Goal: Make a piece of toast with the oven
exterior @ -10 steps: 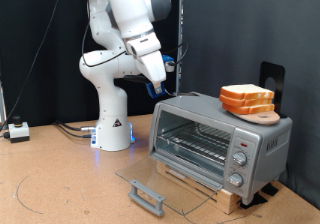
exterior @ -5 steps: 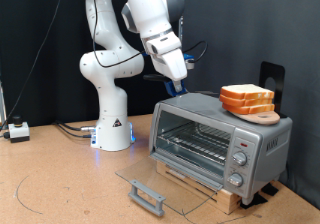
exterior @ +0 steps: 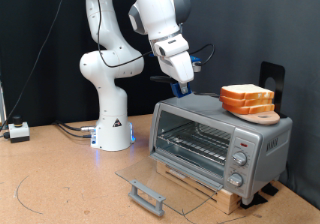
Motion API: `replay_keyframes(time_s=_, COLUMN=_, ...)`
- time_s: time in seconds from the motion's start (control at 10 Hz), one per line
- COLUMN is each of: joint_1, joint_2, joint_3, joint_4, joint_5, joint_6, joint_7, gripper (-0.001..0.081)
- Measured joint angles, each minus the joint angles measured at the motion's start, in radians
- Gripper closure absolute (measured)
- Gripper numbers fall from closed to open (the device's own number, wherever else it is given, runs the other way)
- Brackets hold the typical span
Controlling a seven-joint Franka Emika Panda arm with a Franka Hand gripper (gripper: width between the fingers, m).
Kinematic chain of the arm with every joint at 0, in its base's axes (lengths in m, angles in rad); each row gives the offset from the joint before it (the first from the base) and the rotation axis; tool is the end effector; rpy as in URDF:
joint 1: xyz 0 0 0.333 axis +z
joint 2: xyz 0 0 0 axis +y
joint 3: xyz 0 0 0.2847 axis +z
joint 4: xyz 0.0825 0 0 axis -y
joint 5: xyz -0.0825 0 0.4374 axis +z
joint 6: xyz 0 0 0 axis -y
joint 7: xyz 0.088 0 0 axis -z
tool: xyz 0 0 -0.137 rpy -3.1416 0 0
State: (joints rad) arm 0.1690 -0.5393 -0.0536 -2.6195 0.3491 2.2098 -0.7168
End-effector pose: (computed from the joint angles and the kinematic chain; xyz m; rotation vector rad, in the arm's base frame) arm 0.4476 0.0745 0.3572 -2.7083 -0.9068 -0.3074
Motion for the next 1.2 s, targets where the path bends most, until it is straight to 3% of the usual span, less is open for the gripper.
replay_keyframes(time_s=0.4, joint_1=0.0, joint_2=0.038, joint_3=0.009, joint_4=0.012, joint_5=0.005, joint_6=0.044, joint_7=0.016, gripper=0.041)
replay_keyframes(time_s=1.2, joint_1=0.0, joint_2=0.048, joint_3=0.01, joint_4=0.046, joint_5=0.032, joint_6=0.031, joint_7=0.012, gripper=0.041)
